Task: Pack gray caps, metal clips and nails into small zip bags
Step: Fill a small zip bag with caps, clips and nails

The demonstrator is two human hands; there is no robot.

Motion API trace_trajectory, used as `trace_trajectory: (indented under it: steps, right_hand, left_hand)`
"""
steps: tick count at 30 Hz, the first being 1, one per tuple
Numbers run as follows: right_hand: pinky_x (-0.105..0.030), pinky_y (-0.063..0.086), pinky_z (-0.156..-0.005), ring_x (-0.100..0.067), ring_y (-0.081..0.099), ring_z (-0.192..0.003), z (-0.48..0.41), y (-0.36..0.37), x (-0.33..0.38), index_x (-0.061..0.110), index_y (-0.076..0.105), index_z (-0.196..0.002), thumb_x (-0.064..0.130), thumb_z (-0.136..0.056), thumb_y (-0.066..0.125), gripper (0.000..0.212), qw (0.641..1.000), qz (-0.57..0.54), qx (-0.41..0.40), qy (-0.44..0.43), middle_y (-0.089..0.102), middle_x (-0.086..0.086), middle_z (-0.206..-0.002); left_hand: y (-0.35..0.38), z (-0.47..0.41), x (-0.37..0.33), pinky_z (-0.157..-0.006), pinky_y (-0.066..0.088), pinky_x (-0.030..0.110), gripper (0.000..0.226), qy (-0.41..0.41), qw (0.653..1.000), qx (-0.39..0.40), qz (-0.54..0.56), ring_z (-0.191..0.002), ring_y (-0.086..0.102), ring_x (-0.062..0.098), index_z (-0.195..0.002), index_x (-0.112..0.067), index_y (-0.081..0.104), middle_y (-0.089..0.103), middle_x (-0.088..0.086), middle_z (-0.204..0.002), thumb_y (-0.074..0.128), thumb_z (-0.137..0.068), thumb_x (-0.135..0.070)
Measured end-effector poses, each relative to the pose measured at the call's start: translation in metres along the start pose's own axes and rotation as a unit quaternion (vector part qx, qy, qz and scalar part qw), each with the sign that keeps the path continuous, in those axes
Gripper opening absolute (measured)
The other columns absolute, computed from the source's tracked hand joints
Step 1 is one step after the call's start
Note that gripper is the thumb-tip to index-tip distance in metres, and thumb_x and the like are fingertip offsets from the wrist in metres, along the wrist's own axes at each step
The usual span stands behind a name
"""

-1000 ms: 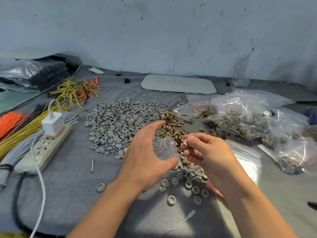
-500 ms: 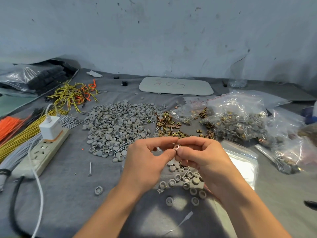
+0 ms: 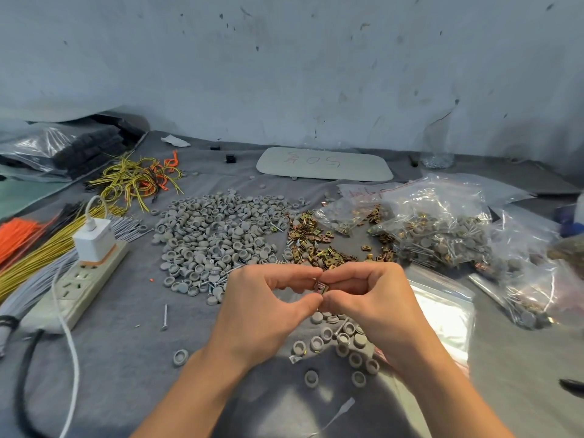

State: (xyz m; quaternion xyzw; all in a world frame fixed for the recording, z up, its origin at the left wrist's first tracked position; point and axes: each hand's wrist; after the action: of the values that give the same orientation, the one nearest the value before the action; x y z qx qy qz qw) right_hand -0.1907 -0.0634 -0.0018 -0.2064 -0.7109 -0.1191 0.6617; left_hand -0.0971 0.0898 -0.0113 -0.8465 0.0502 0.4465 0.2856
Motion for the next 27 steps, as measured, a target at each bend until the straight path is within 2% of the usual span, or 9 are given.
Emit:
trace_trajectory:
  steps: [5,9,12,16,21,24,27]
  right_hand:
    - [-0.026,0.060,-0.062,-0.022,0.076,-0.067,0.000,0.004,0.000,0.025,0.083,-0.084,-0.013,-0.076,0.076,0.040,1.000,-0.011,-0.012,-0.021,0.078,-0.009,-0.075]
    - [-0.029,0.061,-0.062,-0.025,0.076,-0.066,0.001,0.007,0.000,0.024,0.084,-0.084,-0.013,-0.080,0.072,0.038,0.999,-0.027,-0.015,-0.033,0.078,-0.011,-0.076]
    - [-0.030,0.061,-0.063,-0.029,0.074,-0.066,-0.001,0.002,0.001,0.017,0.084,-0.086,-0.014,-0.084,0.068,0.034,0.998,-0.059,0.005,-0.018,0.077,-0.017,-0.078]
    - [-0.026,0.059,-0.062,-0.023,0.073,-0.067,-0.001,0.001,0.000,0.013,0.083,-0.088,-0.010,-0.087,0.067,0.029,0.992,-0.125,0.006,0.009,0.077,-0.019,-0.082]
    - [-0.024,0.058,-0.058,-0.018,0.072,-0.065,-0.006,-0.004,0.000,0.009,0.082,-0.082,0.006,-0.082,0.070,0.013,0.952,-0.286,-0.027,0.102,0.075,-0.016,-0.082]
    - [-0.023,0.055,-0.052,-0.017,0.066,-0.056,-0.008,-0.003,-0.004,0.000,0.075,-0.089,0.008,-0.096,0.064,0.015,0.943,-0.285,-0.038,0.169,0.073,-0.016,-0.078]
    - [-0.020,0.051,-0.048,-0.017,0.064,-0.054,-0.008,0.002,-0.007,-0.001,0.072,-0.091,0.009,-0.097,0.063,0.015,0.944,-0.262,-0.037,0.197,0.073,-0.016,-0.076]
  left_hand:
    - [0.005,0.002,-0.004,-0.077,0.051,0.007,0.036,0.005,0.999,-0.038,-0.014,-0.083,0.070,-0.011,-0.098,-0.037,0.083,0.074,-0.030,-0.083,0.086,-0.070,-0.013]
    - [0.008,0.000,-0.004,-0.074,0.048,0.003,0.040,0.009,0.998,-0.061,-0.016,-0.081,0.070,-0.010,-0.091,-0.039,0.082,0.073,-0.031,-0.080,0.082,-0.069,-0.005]
    - [0.007,0.000,-0.003,-0.074,0.049,0.004,0.037,0.004,0.999,-0.054,-0.001,-0.082,0.071,-0.010,-0.092,-0.036,0.083,0.074,-0.030,-0.081,0.081,-0.069,-0.008]
    - [0.007,-0.002,-0.005,-0.073,0.052,0.008,0.029,-0.012,0.997,-0.052,0.047,-0.080,0.073,-0.005,-0.089,-0.037,0.083,0.076,-0.025,-0.080,0.076,-0.066,-0.021]
    - [0.006,-0.007,-0.004,-0.072,0.055,0.013,0.025,-0.034,0.992,-0.077,0.092,-0.078,0.074,-0.001,-0.085,-0.039,0.081,0.077,-0.020,-0.080,0.077,-0.066,-0.023]
    - [0.008,-0.005,-0.005,-0.072,0.052,0.009,0.024,-0.025,0.993,-0.078,0.087,-0.078,0.073,-0.003,-0.085,-0.038,0.081,0.077,-0.021,-0.080,0.079,-0.069,-0.020]
    - [0.011,-0.006,-0.005,-0.073,0.049,0.006,0.022,-0.026,0.993,-0.078,0.090,-0.079,0.073,-0.003,-0.085,-0.037,0.082,0.077,-0.021,-0.080,0.080,-0.071,-0.020]
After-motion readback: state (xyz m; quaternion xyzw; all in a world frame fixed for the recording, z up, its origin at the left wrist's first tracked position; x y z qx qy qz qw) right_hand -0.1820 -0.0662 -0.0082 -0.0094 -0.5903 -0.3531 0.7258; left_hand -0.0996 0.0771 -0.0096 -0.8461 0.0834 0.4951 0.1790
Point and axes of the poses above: each hand's wrist, its own z-axis away from the middle knuckle, its own y-axis out of the palm, x = y × z
